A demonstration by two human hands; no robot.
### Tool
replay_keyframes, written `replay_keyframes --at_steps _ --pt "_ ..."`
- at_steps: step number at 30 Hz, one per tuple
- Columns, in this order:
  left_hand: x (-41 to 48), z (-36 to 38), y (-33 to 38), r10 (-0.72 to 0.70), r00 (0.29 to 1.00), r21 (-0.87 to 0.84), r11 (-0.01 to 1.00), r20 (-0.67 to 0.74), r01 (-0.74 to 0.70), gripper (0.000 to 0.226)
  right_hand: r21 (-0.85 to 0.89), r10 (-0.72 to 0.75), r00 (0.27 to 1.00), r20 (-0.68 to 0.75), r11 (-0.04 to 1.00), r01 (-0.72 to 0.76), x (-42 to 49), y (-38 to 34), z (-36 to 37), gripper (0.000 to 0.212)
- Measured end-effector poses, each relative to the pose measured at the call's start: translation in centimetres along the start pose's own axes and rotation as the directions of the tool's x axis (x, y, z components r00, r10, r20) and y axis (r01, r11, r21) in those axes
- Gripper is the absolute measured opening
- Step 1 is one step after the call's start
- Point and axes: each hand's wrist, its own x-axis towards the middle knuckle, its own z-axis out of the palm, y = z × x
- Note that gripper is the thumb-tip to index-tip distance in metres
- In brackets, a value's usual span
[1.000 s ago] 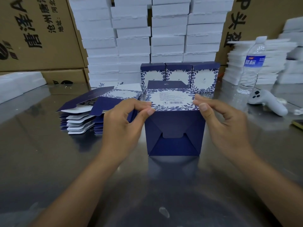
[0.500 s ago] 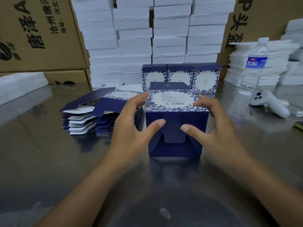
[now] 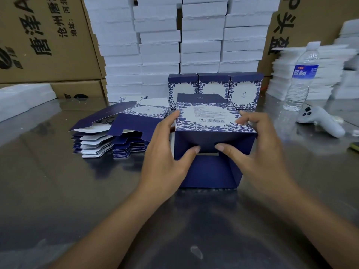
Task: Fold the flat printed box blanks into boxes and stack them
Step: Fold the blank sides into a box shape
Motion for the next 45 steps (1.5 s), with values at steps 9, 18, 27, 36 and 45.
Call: replay_keyframes --at_steps 9,18,27,36,45 --pt "0.2 -0.4 -0.4 -0.024 0.983 -0.099 0.994 0.183 0.043 0.083 0.063 0.079 0.996 0.035 0.995 -0.081 0.0 -0.6 -0.2 0.054" --pt "0.6 -0.6 0.2 -0.179 0.961 -0.448 0.856 0.211 0.257 0.06 0.511 0.307 0.951 -0.018 0.821 -0.256 0.9 -1.5 -0.1 0.01" --pt "1.7 -0.8 0.1 -0.444 0.888 -0.643 0.647 0.12 0.411 0.025 0.377 0.636 0.747 0.194 0.655 -0.655 1.0 0.0 0.2 0.036" --pt "2.1 -1.0 0.3 -0.526 0.808 -0.82 0.319 0.264 0.475 0.029 0.478 0.672 0.643 0.366 0.457 -0.75 1.4 -0.3 -0.6 0.043" --pt "2.3 -1.2 0.5 -0.553 0.784 -0.756 0.376 0.281 0.536 0.034 0.682 0.458 0.859 -0.23 0.706 -0.193 2.5 -2.3 -2.2 0.016"
